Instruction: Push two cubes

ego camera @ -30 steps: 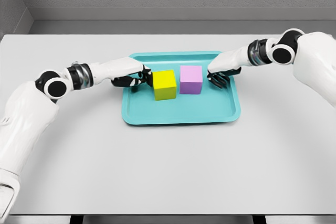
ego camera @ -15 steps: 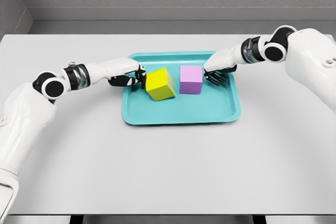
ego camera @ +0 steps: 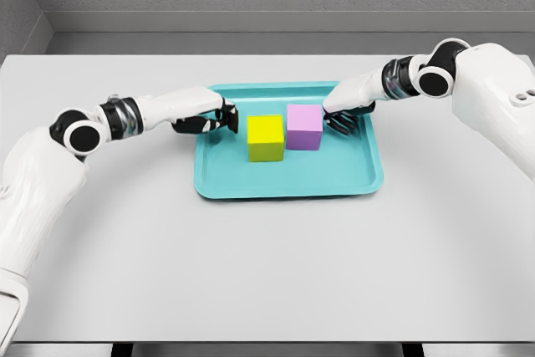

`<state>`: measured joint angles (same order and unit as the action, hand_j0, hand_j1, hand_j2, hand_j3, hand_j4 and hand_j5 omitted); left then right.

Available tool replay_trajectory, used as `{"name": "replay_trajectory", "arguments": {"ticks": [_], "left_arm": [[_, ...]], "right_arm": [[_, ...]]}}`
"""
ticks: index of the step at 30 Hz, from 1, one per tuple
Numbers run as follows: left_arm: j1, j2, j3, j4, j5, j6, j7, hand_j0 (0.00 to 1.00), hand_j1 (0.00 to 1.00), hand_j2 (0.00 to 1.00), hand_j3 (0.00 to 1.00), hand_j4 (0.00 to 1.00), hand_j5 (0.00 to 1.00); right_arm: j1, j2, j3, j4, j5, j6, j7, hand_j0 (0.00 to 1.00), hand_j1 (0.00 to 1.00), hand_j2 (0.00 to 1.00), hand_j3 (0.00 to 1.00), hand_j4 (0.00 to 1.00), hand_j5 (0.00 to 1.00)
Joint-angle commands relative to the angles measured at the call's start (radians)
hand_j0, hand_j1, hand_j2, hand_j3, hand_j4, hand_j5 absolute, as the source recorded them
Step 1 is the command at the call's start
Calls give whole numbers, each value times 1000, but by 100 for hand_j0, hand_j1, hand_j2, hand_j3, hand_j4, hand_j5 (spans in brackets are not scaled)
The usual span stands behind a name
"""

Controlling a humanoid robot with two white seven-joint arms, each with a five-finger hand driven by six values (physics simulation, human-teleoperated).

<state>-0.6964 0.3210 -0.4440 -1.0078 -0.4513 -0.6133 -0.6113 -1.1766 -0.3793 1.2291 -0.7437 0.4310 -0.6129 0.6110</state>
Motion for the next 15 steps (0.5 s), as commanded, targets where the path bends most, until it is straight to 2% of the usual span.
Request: {"name": "replay_trajectory", "arguments": {"ticks": [1, 5, 8, 15], "left_arm": [[0, 12, 13, -17, 11, 2, 0, 43, 43, 43, 43, 43, 43], [11, 15, 7, -5, 2, 2, 0, 40, 40, 40, 40, 40, 40], [11, 6, -1, 3, 0, 2, 0, 33, 33, 33, 33, 33, 33], [11, -17, -4, 61, -3, 2, 0, 35, 35, 35, 35, 35, 35]], "right_arm": [[-2, 0, -2, 0, -3, 2, 0, 12, 12, 12, 12, 12, 12], [-2, 10, -2, 0, -3, 2, 0, 12, 12, 12, 12, 12, 12], [-3, 20, -2, 0, -3, 2, 0, 12, 12, 12, 12, 12, 12], [-3, 22, -2, -2, -3, 2, 0, 12, 12, 12, 12, 12, 12]]}}
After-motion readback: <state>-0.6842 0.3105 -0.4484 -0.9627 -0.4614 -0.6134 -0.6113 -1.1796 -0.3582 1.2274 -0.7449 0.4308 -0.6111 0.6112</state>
